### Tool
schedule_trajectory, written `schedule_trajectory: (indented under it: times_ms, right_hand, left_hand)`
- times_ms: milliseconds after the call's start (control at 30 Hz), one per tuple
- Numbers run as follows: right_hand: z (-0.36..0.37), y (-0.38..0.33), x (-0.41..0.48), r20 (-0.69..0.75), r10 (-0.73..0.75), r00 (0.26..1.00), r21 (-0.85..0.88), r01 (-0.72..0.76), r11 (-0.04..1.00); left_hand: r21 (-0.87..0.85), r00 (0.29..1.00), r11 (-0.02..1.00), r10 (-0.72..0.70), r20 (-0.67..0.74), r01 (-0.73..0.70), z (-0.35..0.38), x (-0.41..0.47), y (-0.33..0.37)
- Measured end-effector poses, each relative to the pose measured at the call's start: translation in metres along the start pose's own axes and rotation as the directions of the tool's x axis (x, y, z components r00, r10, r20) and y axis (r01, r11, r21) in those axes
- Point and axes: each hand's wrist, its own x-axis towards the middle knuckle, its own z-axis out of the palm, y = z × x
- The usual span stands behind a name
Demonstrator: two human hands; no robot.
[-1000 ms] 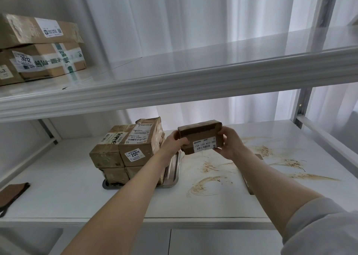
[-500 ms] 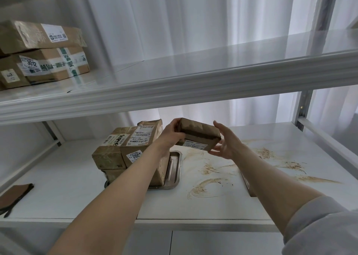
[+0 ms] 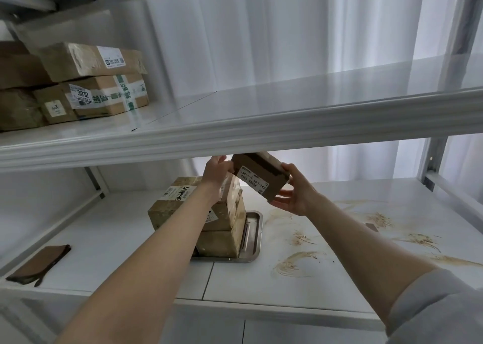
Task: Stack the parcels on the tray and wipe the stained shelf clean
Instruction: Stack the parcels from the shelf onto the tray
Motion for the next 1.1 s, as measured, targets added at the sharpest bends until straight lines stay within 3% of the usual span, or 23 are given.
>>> schedule_trajectory:
  times_ms: [133,233,400,500,600,700,833,967,1100]
  right_hand:
    - [0.027,-0.006,0.003,0.021,0.026,0.999,0.072,-0.027,0.997]
    - [0.048,-0.013,0.002,0.061,0.012,0.998,0.100,-0.018,0.995]
    - [0.082,-0.019,-0.006,0.117,-0.019,0.993,0.065,0.011,0.998]
    - [0.097,-0.018,-0.005,0.106,-0.032,0.994,0.006,0.031,0.999]
    - [0.112,-0.014,0.000,-0.001,-0.045,0.999,-0.181,0.044,0.982]
    - [0.123,-0.007,0.009,-0.094,-0.172,0.981,-0.328,0.133,0.935]
    - [0.146,0.003,0.015,-0.002,-0.267,0.964,-0.357,0.249,0.900]
    - [0.183,0.018,0.015,0.164,-0.135,0.977,-0.466,0.198,0.862]
    - [0.207,0.033,0.019,0.168,-0.071,0.983,-0.381,0.131,0.915]
  left_hand:
    - [-0.100,0.992,0.989,-0.113,-0.061,0.106,-0.015,0.001,0.002]
    - [-0.159,0.984,0.971,-0.179,0.004,0.177,-0.025,0.002,0.001]
    - [-0.119,0.973,0.970,-0.198,0.119,0.212,-0.030,-0.001,0.005]
    - [-0.182,0.977,0.965,-0.164,0.136,0.187,-0.038,-0.001,0.009]
    - [-0.241,0.990,0.961,-0.128,0.053,0.137,-0.057,0.002,0.010]
    - [-0.138,0.988,0.988,-0.088,-0.126,0.070,-0.079,0.004,0.010]
    - [0.139,0.954,0.990,0.038,-0.298,0.004,-0.106,0.010,0.005]
    - [0.349,0.954,0.937,0.125,-0.272,-0.023,-0.125,0.007,0.002]
    - [0.323,0.989,0.943,0.118,-0.093,-0.082,-0.140,0.000,0.004]
